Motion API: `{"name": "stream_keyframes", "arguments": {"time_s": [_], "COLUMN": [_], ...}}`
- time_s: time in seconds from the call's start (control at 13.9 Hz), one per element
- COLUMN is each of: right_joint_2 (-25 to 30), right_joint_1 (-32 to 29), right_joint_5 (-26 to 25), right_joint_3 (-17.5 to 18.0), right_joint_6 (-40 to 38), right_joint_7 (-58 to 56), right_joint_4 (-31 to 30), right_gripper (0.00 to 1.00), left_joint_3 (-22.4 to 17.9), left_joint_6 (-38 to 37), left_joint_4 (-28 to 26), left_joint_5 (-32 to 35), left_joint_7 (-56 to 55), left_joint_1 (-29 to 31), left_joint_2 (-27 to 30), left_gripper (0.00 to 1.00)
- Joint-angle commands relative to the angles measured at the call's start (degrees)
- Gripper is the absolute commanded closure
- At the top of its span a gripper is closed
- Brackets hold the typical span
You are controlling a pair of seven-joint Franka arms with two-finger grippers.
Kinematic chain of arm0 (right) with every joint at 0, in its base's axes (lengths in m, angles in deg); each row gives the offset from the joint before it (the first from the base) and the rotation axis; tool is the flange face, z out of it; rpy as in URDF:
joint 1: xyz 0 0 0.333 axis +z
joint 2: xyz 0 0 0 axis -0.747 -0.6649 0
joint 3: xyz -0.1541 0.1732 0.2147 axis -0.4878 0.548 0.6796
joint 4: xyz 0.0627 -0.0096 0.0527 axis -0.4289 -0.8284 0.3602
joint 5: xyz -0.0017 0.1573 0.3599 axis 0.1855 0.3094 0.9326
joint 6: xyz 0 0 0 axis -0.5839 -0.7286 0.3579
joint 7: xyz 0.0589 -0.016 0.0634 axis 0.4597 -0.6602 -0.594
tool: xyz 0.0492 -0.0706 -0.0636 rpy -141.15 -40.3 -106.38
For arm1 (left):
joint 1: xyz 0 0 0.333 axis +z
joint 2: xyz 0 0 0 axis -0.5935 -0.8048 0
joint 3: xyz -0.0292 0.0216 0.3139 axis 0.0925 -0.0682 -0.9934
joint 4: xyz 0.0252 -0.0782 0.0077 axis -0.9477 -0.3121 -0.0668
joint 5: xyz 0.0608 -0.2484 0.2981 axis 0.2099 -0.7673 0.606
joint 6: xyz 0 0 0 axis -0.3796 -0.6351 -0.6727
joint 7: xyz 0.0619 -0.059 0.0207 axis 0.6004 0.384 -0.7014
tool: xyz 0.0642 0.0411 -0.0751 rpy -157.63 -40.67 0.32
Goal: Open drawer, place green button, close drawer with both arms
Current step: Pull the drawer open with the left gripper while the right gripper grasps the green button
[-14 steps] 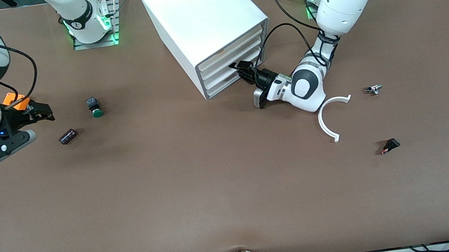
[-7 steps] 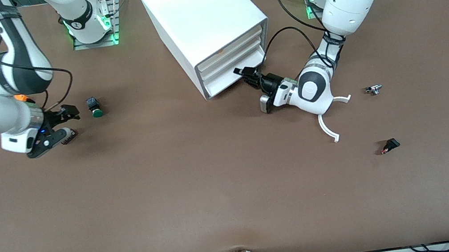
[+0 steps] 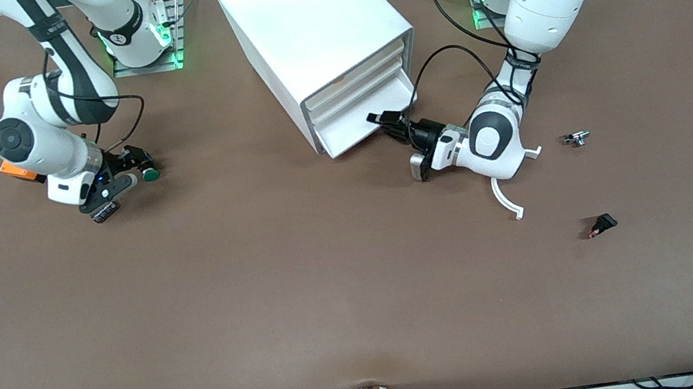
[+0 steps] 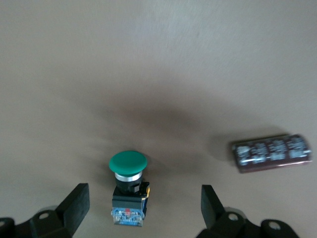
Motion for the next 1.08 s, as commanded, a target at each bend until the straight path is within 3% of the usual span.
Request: {"name": "stream_keyframes", "arguments": {"time_s": [0.0, 0.29, 0.43, 0.58, 0.72, 0.79, 0.86, 0.94, 1.01], "right_joint_2": [1.2, -1.1, -1.7, -2.5, -2.6, -2.6, -2.4, -2.1, -1.4], "right_joint_1": [0.0, 0.2, 0.2, 0.2, 0.2, 0.2, 0.2, 0.2, 0.2], "right_joint_5": [-0.1, 0.0, -0.1, -0.1, -0.1, -0.1, -0.1, -0.1, -0.1], "right_joint_3": [0.1, 0.2, 0.6, 0.7, 0.7, 0.8, 1.2, 1.4, 1.5], "right_joint_6": [5.6, 9.8, 10.0, 10.0, 10.0, 10.0, 9.9, 9.5, 9.3], "right_joint_7": [-0.1, 1.1, 1.1, 1.1, 1.1, 1.1, 1.1, 1.1, 1.2], "right_joint_4": [-5.1, -7.8, -7.9, -8.0, -8.2, -8.2, -8.0, -7.7, -6.9], "right_gripper": [0.0, 0.03, 0.12, 0.25, 0.46, 0.6, 0.8, 0.97, 1.0], "left_joint_3": [-2.0, -2.9, -3.5, -3.7, -4.0, -4.0, -4.0, -4.0, -4.0], "left_joint_6": [4.6, 4.7, 4.7, 4.6, 4.6, 4.6, 4.5, 4.4, 4.1], "left_joint_4": [1.0, 1.3, 1.5, 1.5, 1.5, 1.1, 0.8, 0.7, 0.7], "left_joint_5": [-2.0, -2.0, -2.0, -2.0, -1.9, -1.9, -1.9, -1.6, -1.4], "left_joint_7": [-3.5, -4.1, -4.3, -4.3, -4.4, -5.4, -8.2, -10.7, -12.6], "left_joint_1": [-0.2, 0.9, 1.4, 1.7, 1.9, 1.9, 2.0, 2.0, 2.1], "left_joint_2": [0.2, 0.2, 0.2, 0.2, 0.2, 0.2, 0.2, 0.2, 0.2], "left_gripper": [0.92, 0.92, 0.92, 0.91, 0.88, 0.39, 0.0, 0.0, 0.0]}}
